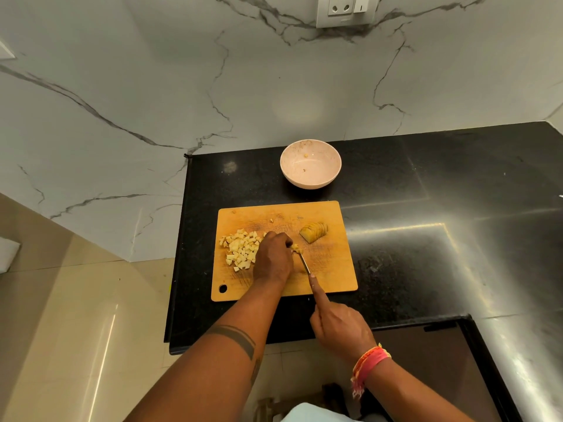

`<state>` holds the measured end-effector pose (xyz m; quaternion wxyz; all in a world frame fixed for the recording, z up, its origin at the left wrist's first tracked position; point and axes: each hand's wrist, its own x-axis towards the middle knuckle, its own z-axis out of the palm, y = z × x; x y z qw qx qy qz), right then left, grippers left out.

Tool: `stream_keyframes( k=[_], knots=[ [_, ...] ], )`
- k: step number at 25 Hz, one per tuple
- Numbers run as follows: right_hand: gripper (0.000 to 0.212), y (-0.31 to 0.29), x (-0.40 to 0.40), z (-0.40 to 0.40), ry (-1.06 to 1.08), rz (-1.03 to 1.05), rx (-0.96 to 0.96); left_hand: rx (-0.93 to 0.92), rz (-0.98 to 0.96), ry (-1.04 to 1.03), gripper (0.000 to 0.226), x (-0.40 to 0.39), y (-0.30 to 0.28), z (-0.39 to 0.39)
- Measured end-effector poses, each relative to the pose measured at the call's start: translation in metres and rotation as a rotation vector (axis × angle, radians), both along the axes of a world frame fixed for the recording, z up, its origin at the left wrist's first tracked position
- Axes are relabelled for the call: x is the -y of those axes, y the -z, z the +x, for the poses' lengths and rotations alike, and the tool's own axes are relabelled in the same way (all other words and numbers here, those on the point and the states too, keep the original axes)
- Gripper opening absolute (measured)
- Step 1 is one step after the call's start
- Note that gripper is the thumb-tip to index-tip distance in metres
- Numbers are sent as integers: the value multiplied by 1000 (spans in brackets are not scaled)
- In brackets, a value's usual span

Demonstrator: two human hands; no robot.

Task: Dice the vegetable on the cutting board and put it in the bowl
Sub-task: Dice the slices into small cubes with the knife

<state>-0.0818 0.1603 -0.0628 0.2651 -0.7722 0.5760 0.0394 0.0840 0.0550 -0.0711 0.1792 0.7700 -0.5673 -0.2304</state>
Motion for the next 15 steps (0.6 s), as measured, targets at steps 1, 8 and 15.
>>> stream_keyframes(
  k=[1, 8, 15],
  knots=[
    [75, -1, 4, 2, 4, -14, 15, 3, -1, -8, 23, 0, -1, 0],
    [73, 1, 35, 31, -3, -29, 50, 51, 22, -43, 19, 1, 1, 2],
    [78, 2, 19, 20, -33, 2, -11, 68, 49, -56, 16, 5, -1, 0]
  ],
)
